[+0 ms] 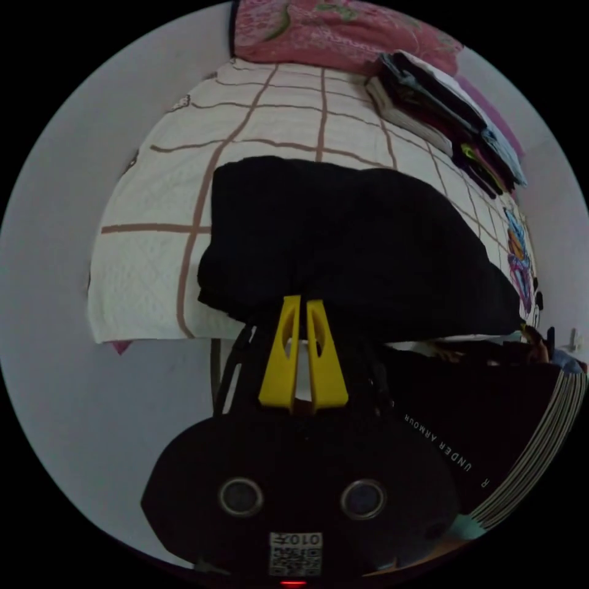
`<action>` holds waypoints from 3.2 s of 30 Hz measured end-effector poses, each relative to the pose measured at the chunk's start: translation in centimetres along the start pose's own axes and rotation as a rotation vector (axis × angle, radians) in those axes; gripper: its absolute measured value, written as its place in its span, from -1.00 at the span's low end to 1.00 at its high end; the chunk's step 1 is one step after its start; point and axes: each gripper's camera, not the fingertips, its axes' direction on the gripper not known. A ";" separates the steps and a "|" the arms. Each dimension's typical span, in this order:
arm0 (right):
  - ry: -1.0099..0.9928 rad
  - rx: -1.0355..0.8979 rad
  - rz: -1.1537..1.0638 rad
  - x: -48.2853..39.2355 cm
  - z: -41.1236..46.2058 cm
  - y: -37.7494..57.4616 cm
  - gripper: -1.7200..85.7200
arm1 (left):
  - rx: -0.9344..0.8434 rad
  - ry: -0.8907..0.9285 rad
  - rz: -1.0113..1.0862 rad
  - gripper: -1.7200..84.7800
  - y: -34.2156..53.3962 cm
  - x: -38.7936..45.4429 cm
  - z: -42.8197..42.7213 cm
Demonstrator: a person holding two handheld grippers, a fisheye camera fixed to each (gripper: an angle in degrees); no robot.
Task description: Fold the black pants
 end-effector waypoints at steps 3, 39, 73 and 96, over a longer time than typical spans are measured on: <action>0.005 0.015 -0.076 0.7 -0.2 1.4 -0.88 | 0.006 -0.027 0.016 -0.96 0.9 0.0 0.3; 0.258 0.454 -0.099 -2.6 5.7 19.4 -0.86 | 0.094 0.160 -0.079 -0.73 12.2 -3.5 5.7; -0.020 0.510 0.270 5.5 16.2 34.8 -0.69 | 0.200 -0.231 -0.340 -0.96 8.7 0.9 -1.5; -0.255 0.503 0.303 -4.3 26.2 31.8 -0.82 | 0.224 -0.196 0.049 -0.97 1.6 16.4 -5.1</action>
